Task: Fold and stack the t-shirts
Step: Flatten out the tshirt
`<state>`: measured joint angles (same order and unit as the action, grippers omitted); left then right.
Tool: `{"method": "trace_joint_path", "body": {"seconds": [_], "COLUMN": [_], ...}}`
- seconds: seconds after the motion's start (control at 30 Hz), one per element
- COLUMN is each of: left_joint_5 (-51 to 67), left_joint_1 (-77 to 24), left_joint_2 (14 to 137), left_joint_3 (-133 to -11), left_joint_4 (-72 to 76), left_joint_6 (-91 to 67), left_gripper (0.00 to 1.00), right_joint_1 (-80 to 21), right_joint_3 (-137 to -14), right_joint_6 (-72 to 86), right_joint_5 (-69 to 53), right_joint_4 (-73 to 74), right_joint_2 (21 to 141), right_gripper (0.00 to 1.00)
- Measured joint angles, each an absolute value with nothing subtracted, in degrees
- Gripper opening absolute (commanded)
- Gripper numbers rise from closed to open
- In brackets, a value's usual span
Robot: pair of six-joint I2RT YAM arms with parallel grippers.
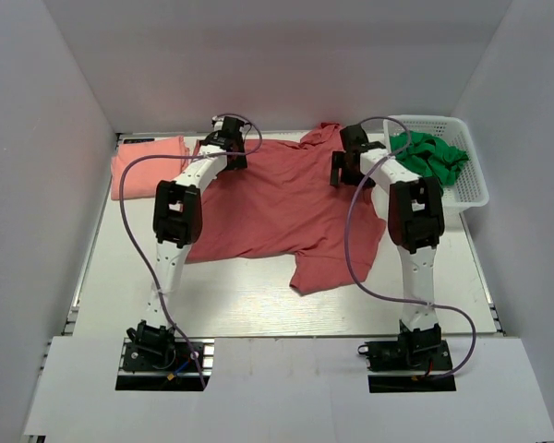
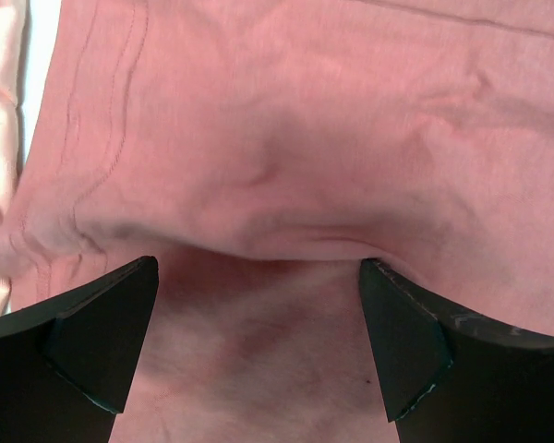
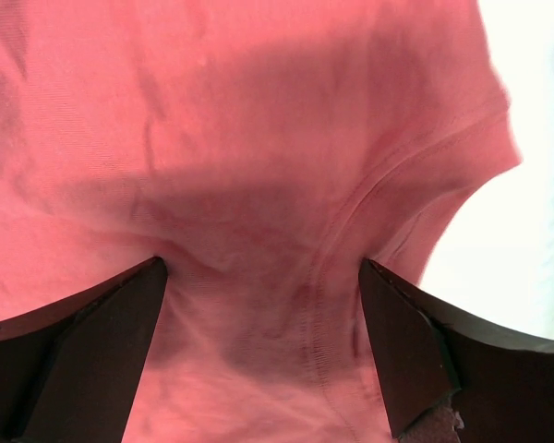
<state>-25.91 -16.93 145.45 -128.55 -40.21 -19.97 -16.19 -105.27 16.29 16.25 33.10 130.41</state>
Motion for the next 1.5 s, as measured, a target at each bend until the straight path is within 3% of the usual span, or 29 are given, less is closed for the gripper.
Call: {"method": "trace_joint_path", "body": {"seconds": [0.17, 0.4, 0.5, 0.73, 1.03, 1.17, 1.2, 1.3, 1.37, 1.5], "left_joint_5": [-22.59, -18.63, -17.21, -13.10, -10.90, -10.66, -10.63, -10.59, -10.48, -10.46], "left_joint_1": [-16.53, -17.02, -17.39, -17.80, -17.74, -17.74, -17.74, -17.74, -17.74, -17.74], "left_joint_2": [144.42, 136.73, 125.27, 85.45, 75.96, 75.85, 75.85, 75.85, 75.85, 75.88], "left_joint_3": [-126.85, -122.87, -113.43, -73.49, -55.64, -55.42, -55.42, -55.42, -55.42, -55.42], "left_joint_4": [-37.89, -39.81, -40.16, -35.59, -40.42, -41.63, -41.65, -41.63, -41.63, -41.54], "left_joint_6": [-17.72, -16.40, -18.55, -25.82, -31.27, -32.05, -32.18, -32.42, -32.47, -32.49], "left_gripper": [1.00, 1.00, 1.00, 1.00, 1.00, 1.00, 1.00, 1.00, 1.00, 1.00], "right_joint_1": [-16.25, -26.46, -32.77, -45.87, -54.89, -54.81, -54.83, -54.85, -54.83, -54.76], "right_joint_3": [-105.23, -86.48, -80.25, -60.01, -47.79, -47.11, -46.70, -45.34, -45.36, -46.65], "right_joint_6": [8.05, -5.04, -5.76, -2.07, 6.42, 9.32, 9.78, 10.76, 12.16, 13.50], "right_joint_5": [13.52, 15.79, 15.81, 13.32, 14.39, 18.35, 18.87, 20.27, 21.58, 22.68], "right_joint_4": [32.27, 25.89, 24.67, 30.70, 31.51, 26.98, 25.74, 23.83, 24.23, 27.18], "right_joint_2": [128.49, 105.69, 95.68, 81.91, 83.02, 85.06, 85.25, 85.45, 85.71, 84.60], "right_gripper": [0.90, 0.90, 0.90, 0.90, 0.89, 0.79, 0.58, 0.10, 0.02, 0.02]}}
